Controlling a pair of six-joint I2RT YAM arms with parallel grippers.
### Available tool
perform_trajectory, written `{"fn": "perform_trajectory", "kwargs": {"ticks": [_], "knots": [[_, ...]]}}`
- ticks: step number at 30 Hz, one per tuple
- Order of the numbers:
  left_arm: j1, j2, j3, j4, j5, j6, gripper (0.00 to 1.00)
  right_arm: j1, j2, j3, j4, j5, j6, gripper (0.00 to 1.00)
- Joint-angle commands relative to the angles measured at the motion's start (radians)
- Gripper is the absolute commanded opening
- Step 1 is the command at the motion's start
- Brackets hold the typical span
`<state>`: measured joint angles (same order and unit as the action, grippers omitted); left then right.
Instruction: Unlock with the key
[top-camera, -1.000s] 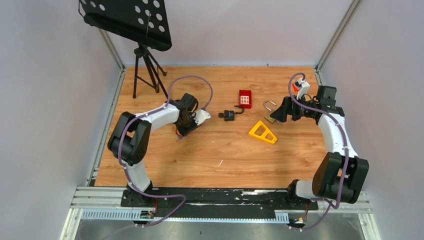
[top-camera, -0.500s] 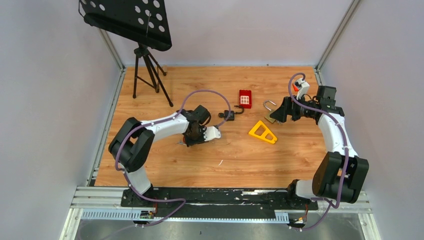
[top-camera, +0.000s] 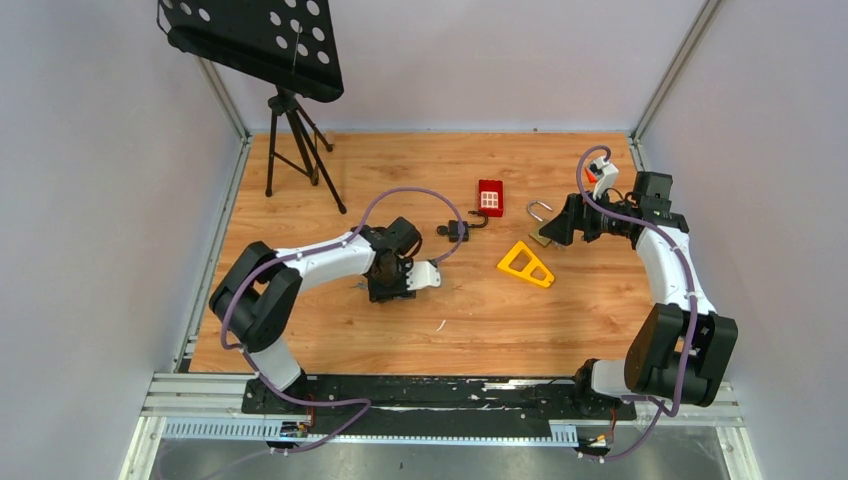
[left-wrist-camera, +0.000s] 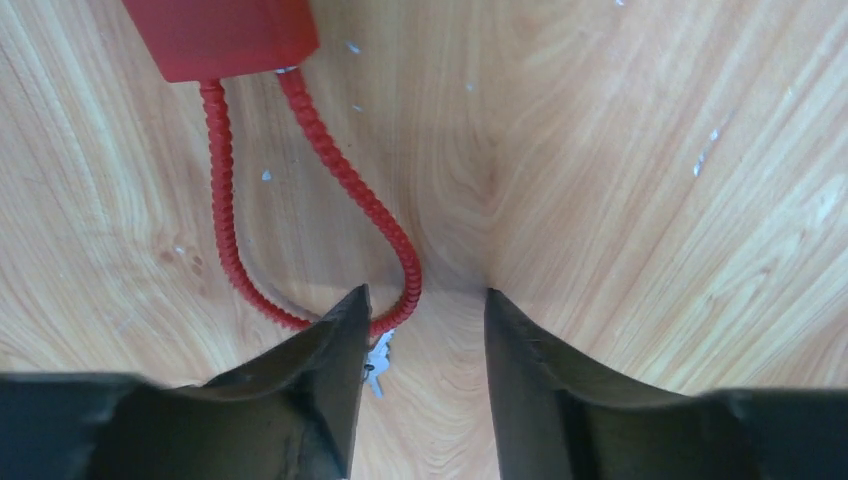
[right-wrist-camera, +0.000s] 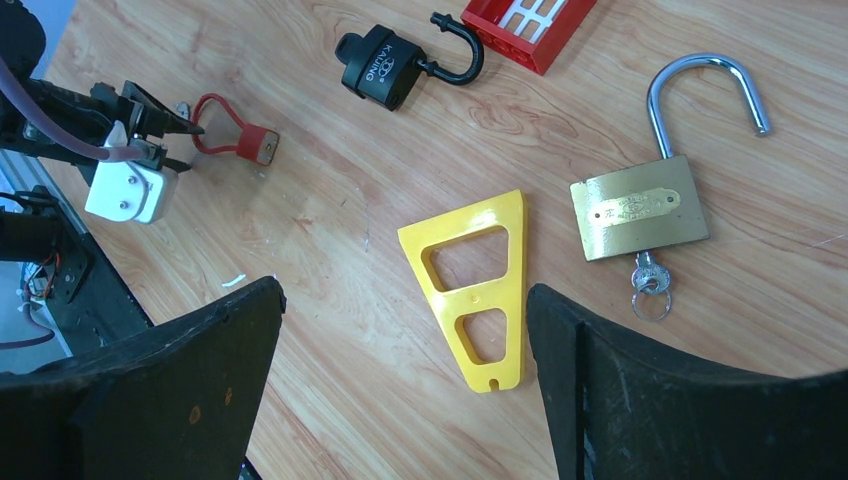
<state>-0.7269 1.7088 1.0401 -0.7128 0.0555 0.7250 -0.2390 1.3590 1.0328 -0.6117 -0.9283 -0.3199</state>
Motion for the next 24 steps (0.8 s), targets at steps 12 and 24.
{"fn": "perform_trajectory", "kwargs": {"ticks": [12,24], "knots": [[0.192,-0.196,0.003,-0.011,0.059,-0.271,0.69,0.0,0.026,0.027,-0.017,-0.05,-0.044,0.92],[0.272,-0.063,0.039,-0.009,0.055,-0.361,0.53,0.0,0.051,0.03,-0.021,-0.064,-0.045,0.92]]}}
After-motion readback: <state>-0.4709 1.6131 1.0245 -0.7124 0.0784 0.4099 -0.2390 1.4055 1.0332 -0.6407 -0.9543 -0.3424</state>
